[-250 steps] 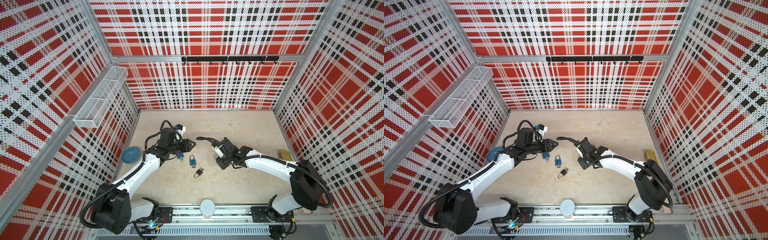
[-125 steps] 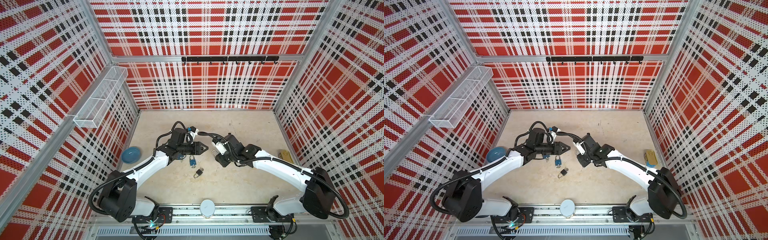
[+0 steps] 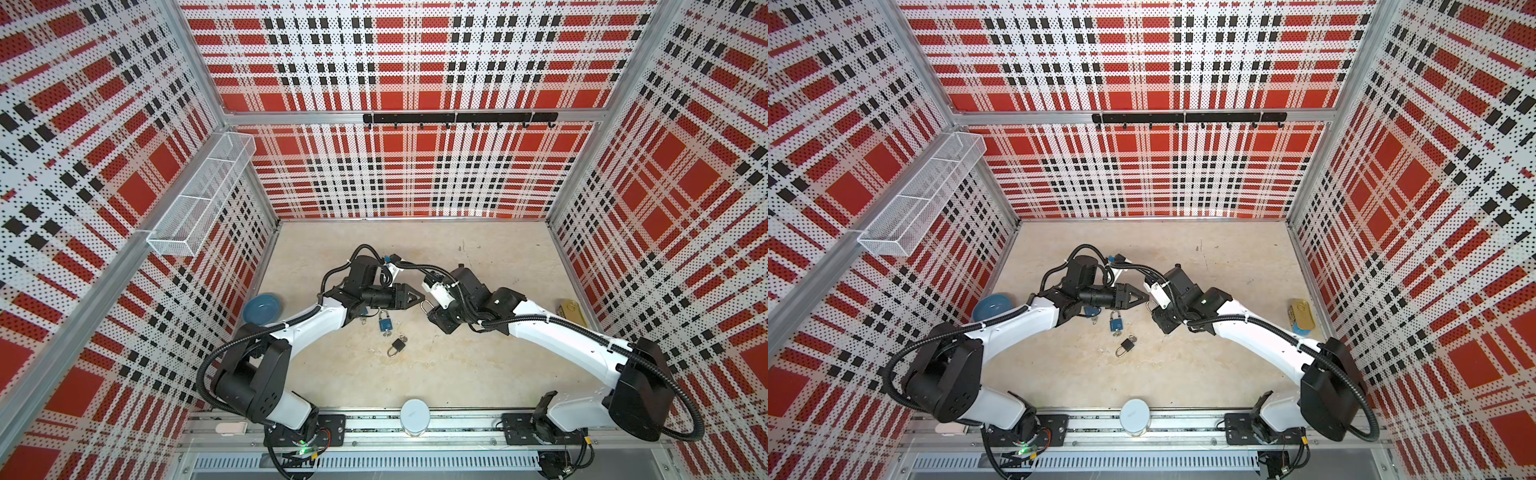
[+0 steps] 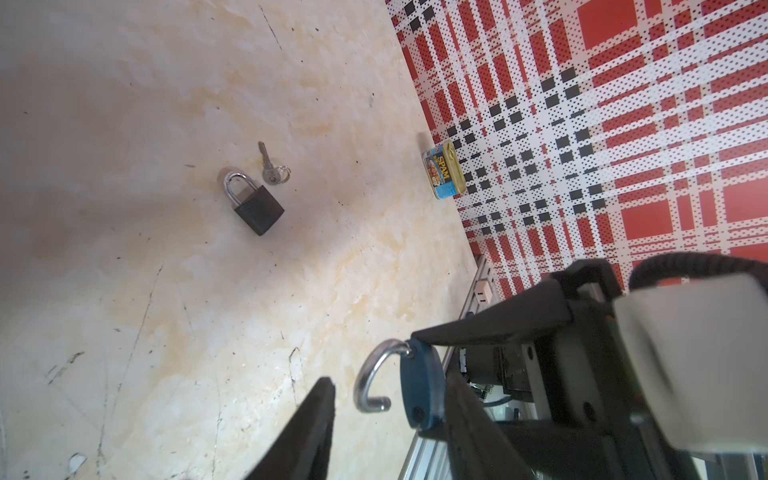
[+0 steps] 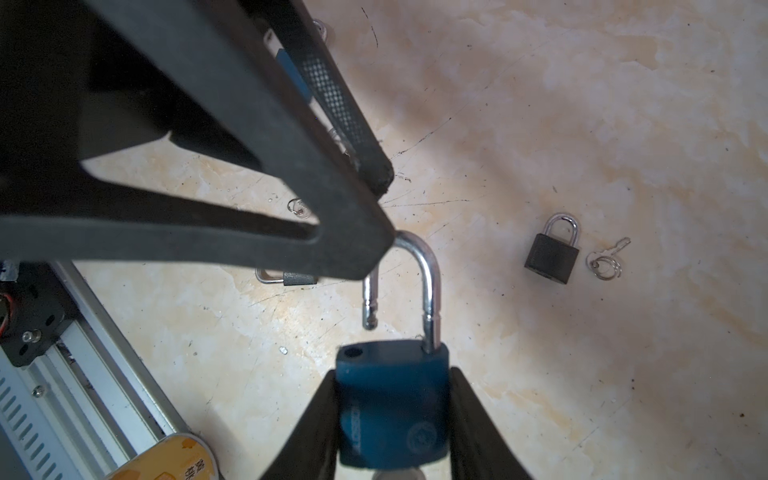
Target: Lock with the key
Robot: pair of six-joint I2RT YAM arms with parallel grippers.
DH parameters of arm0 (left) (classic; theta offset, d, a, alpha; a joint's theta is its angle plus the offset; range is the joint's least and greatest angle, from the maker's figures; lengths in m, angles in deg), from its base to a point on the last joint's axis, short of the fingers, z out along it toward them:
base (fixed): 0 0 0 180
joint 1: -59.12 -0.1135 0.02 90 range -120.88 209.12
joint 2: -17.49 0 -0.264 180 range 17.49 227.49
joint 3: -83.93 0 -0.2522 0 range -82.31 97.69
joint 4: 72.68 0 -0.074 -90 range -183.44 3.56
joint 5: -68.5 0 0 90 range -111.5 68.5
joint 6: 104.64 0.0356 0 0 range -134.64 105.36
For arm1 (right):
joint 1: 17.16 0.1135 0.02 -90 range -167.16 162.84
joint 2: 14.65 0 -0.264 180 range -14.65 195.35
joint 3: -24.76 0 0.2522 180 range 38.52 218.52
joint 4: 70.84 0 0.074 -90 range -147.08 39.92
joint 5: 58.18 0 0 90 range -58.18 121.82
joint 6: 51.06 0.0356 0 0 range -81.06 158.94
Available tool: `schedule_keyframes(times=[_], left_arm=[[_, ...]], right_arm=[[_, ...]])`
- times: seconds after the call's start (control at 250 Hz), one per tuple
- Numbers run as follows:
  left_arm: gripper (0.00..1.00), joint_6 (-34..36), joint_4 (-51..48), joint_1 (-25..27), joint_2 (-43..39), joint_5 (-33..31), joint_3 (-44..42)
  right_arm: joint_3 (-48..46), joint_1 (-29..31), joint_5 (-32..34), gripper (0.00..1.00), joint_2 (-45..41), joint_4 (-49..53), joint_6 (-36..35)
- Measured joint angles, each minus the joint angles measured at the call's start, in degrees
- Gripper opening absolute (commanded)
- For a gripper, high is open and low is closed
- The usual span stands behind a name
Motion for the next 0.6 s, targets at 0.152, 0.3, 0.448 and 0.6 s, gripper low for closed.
schedule_keyframes(times=[0.152,0.3,0.448,0.6], left_arm=[[0.43,-0.52,1.33,0.00,1.07,1.68,0.00],[0.43,-0.63,1.90,0.02,1.46,2.99,0.00],[0.43,-0.63,2.32,0.02,1.90,3.65,0.00],[0.42,-0.63,2.34,0.02,2.12,4.28,0.00]], right_arm=[[0.00,0.00,-0.31,0.18,-0.11,0.00,0.02],[0.15,0.00,-0.55,0.18,-0.11,0.02,0.02],[0.31,0.00,-0.63,0.18,-0.11,0.11,0.02],[0.94,0.00,-0.68,0.17,-0.11,0.37,0.02]])
